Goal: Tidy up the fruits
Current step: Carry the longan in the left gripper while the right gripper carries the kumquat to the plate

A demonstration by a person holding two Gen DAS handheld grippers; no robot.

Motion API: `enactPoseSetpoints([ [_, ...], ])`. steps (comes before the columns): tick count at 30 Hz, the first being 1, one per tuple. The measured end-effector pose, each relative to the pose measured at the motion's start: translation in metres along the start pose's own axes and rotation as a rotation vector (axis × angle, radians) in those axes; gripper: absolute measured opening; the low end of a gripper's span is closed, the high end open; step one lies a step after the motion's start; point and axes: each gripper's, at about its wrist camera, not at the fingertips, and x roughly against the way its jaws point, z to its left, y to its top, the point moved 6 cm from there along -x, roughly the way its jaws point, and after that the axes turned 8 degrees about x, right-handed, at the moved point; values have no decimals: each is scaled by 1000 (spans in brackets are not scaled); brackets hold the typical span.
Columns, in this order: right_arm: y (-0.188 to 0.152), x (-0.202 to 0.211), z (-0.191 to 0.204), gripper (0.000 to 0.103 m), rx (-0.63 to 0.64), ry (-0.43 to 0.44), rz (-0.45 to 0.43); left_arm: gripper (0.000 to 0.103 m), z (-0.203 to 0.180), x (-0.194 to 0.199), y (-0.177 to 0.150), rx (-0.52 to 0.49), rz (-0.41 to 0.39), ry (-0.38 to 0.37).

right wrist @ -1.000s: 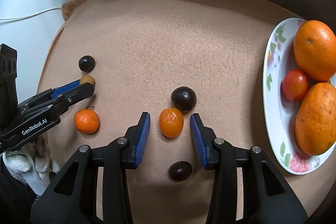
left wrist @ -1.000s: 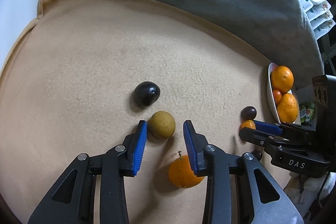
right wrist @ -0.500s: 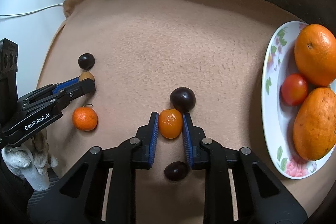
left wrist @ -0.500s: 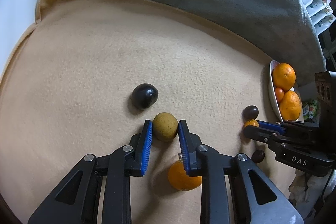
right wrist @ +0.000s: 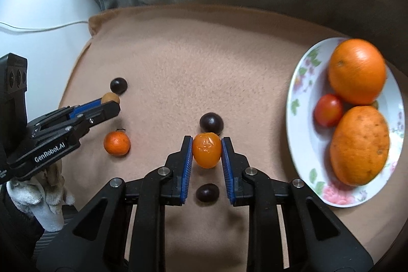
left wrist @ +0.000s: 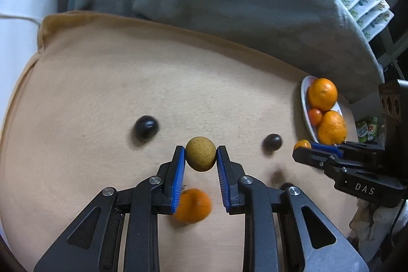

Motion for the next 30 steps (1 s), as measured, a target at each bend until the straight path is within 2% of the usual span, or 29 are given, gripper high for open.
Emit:
enactPoseSetpoints([
  [9, -2, 36, -22, 23, -4, -21, -60, 23, -47, 4, -1, -81, -12, -33],
  [30, -22, 87, -71, 23, -59, -66, -145, 23, -137, -5, -7, -203, -12, -92],
])
